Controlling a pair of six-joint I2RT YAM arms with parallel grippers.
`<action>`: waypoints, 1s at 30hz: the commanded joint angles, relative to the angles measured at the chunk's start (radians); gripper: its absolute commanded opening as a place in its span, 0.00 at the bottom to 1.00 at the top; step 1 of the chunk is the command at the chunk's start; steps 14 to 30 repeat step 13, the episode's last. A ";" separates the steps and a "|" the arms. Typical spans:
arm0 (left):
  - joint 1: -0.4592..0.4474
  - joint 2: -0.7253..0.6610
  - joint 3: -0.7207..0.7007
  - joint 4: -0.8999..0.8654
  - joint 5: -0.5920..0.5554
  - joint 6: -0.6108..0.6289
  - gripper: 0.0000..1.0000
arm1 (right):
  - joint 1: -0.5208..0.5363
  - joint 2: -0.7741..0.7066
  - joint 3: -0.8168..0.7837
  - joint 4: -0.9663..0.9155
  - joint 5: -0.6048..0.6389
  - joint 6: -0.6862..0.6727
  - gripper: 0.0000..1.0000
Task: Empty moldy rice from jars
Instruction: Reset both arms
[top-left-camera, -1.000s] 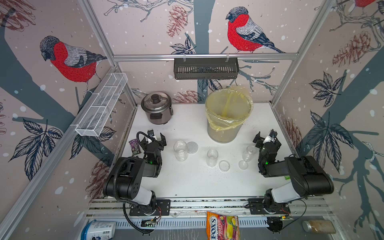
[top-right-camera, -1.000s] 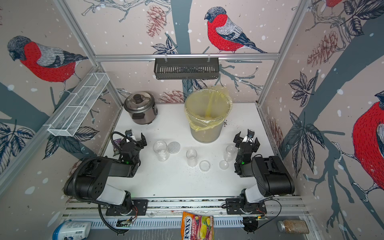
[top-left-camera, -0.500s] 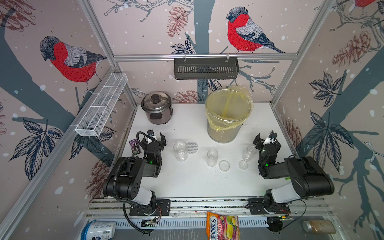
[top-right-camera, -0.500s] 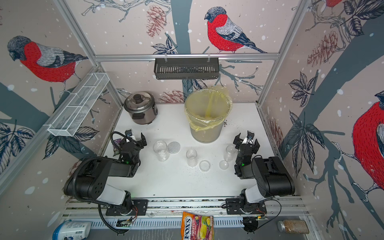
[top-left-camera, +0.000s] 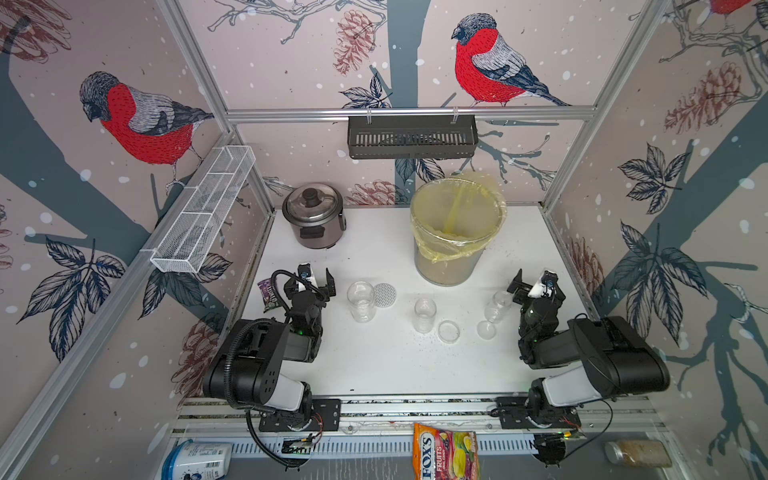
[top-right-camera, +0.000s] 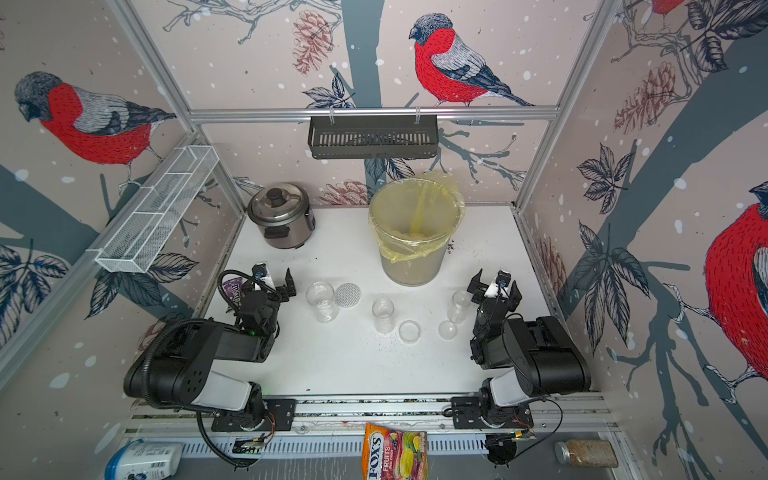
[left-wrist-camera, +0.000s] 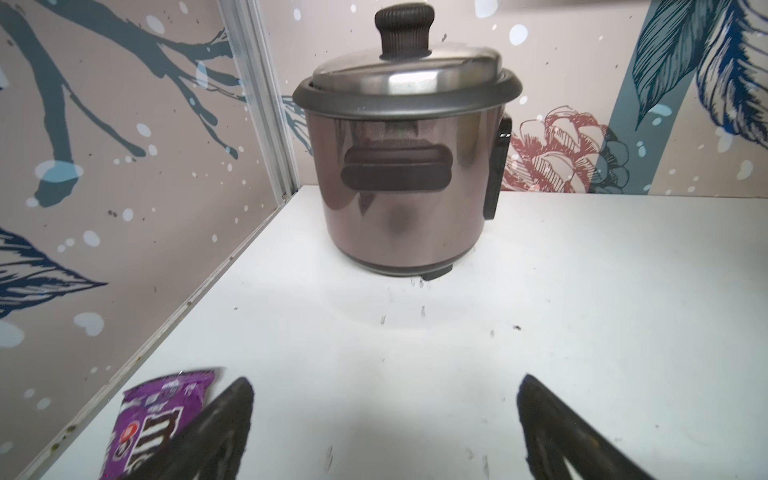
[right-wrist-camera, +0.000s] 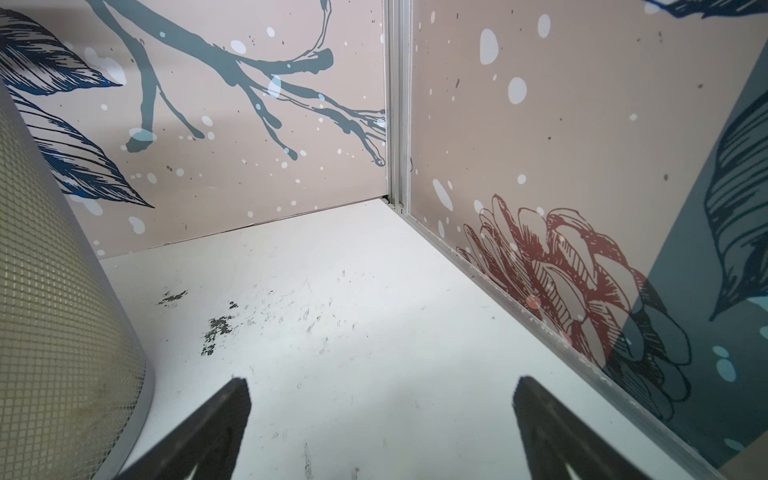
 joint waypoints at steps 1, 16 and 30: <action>0.004 0.003 0.010 -0.005 0.017 0.007 0.97 | 0.001 -0.002 0.003 0.036 -0.005 -0.006 1.00; 0.006 0.007 0.023 -0.022 0.019 0.003 0.97 | 0.017 0.010 0.068 -0.071 0.021 -0.017 1.00; 0.006 0.007 0.023 -0.022 0.019 0.003 0.97 | 0.017 0.010 0.068 -0.071 0.021 -0.017 1.00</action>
